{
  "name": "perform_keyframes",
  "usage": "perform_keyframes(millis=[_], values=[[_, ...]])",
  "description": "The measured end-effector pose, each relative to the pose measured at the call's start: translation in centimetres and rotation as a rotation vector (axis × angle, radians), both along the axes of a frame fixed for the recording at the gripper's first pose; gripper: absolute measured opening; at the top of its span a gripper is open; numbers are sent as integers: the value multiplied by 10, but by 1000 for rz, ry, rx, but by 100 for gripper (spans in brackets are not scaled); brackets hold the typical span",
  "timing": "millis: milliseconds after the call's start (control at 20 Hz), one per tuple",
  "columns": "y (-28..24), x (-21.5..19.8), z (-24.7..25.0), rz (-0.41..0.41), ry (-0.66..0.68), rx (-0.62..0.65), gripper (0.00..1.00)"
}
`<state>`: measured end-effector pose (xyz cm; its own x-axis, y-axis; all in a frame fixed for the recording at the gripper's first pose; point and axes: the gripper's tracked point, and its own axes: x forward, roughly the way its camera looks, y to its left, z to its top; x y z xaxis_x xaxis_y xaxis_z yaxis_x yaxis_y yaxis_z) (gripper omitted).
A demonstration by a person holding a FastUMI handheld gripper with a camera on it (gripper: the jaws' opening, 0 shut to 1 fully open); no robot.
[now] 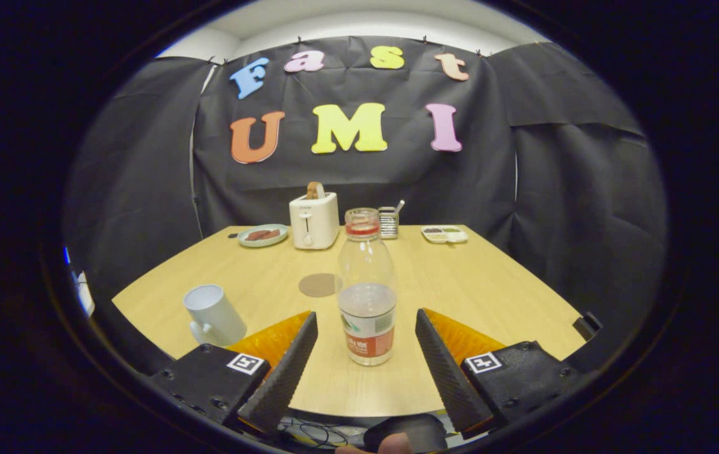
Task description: Take the bottle from table, then pour the juice into the cup, finally place the bottle on the coaster
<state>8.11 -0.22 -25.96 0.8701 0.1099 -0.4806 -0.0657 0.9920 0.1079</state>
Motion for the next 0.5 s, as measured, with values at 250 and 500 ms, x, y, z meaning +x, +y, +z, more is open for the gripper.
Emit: perform_keyframes(millis=[250,500], values=[[1,26,-38,-7,65,13,100],[7,53,-51,7,69,14,100]])
